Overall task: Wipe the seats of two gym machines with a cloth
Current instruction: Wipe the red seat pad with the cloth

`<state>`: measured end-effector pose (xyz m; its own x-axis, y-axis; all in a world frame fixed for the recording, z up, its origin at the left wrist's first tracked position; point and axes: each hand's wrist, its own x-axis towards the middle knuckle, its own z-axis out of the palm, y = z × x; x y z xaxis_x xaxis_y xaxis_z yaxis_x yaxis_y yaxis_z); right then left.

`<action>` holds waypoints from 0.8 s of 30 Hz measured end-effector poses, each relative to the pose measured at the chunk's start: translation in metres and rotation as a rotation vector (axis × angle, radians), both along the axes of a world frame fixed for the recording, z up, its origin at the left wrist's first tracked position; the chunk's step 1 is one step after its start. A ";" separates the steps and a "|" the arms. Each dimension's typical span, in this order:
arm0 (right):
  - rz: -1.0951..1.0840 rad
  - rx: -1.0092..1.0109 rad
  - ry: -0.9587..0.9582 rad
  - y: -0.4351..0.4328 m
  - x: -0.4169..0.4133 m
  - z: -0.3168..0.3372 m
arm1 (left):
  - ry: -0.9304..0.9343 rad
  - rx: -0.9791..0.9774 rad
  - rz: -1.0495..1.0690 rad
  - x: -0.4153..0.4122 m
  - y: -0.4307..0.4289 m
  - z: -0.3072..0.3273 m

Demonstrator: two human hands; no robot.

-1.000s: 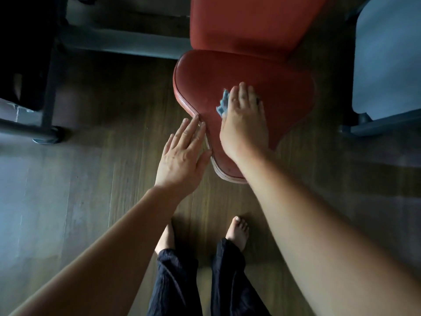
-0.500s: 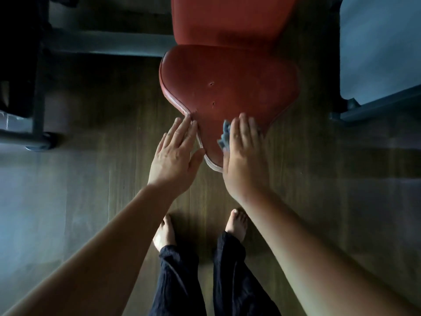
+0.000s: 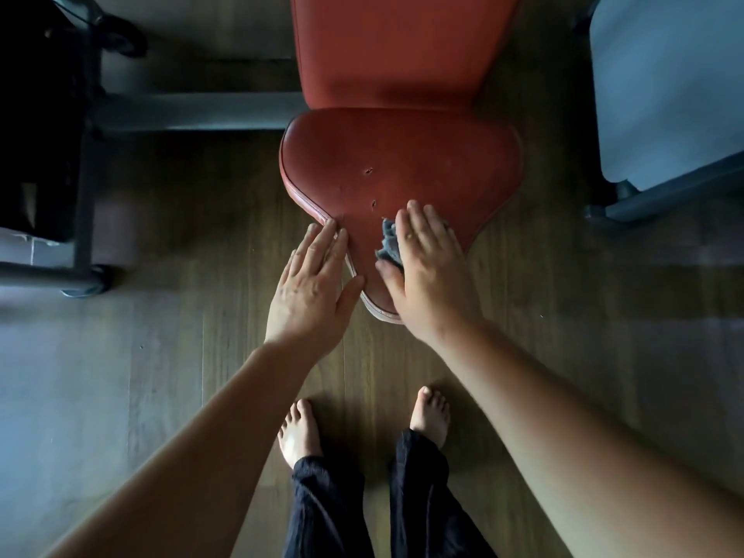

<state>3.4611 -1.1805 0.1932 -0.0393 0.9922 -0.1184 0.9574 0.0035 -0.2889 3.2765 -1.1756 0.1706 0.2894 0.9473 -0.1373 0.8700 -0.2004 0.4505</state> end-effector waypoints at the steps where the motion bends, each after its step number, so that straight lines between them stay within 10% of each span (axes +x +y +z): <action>1: -0.013 -0.011 0.010 0.013 0.005 -0.002 | 0.001 -0.003 0.002 0.000 0.000 0.000; 24: -0.046 0.030 0.054 0.049 0.017 -0.019 | 0.002 0.077 -0.028 0.007 0.000 -0.005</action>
